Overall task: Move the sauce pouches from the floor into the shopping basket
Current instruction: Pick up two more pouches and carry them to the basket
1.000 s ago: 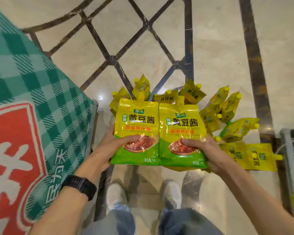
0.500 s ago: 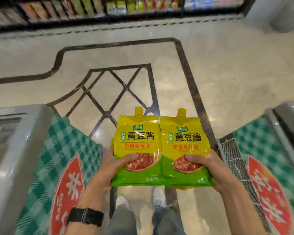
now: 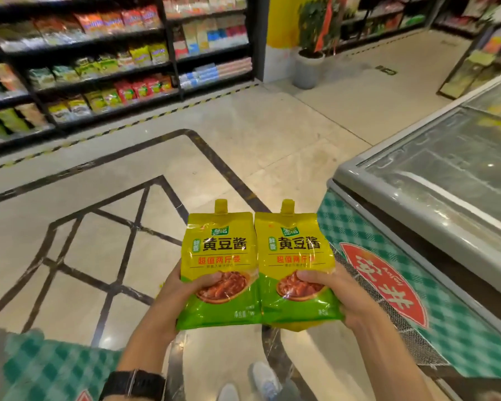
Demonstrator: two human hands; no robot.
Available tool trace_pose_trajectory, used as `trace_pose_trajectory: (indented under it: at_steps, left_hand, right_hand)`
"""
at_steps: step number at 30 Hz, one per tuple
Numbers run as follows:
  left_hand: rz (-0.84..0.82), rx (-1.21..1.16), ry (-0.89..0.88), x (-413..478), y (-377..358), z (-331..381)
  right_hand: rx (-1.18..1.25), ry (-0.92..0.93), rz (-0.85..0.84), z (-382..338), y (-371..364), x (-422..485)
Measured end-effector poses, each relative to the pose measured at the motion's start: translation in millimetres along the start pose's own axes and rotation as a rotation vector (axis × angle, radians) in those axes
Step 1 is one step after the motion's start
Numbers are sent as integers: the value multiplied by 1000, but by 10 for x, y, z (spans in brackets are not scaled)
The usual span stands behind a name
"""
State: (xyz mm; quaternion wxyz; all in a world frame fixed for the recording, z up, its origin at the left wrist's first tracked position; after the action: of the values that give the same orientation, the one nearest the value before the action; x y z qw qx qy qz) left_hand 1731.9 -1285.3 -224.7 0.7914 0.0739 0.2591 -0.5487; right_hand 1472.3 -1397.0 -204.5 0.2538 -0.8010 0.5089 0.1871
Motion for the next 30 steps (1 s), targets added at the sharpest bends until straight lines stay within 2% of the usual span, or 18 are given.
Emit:
trace_pose_trajectory:
  at_steps: [6, 13, 22, 30]
  left_hand:
    - [-199, 75, -11, 109, -197, 56]
    - [-423, 209, -7, 82, -924, 29]
    - [-787, 405, 37, -440, -2454, -354]
    - [-1093, 558, 103, -1470, -4009, -1248]
  right_hand:
    - [104, 53, 139, 181, 119, -451]
    - [254, 151, 358, 488, 580, -1170]
    - [468, 334, 605, 1163, 1476, -2438]
    - [665, 457, 850, 2025, 2270, -4016]
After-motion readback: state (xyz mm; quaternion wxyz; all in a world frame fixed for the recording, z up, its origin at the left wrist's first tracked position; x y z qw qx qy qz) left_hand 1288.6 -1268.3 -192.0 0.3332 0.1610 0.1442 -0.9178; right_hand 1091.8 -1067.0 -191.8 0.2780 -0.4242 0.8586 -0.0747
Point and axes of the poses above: each hand's wrist, its own x-axis towards the middle knuckle, its own y-axis out of the back of the hand, z = x × y, the point moved 3 cm from there along x, towards the middle knuckle, and after that the axes turned 2 degrees about x, right-handed, at the moved point
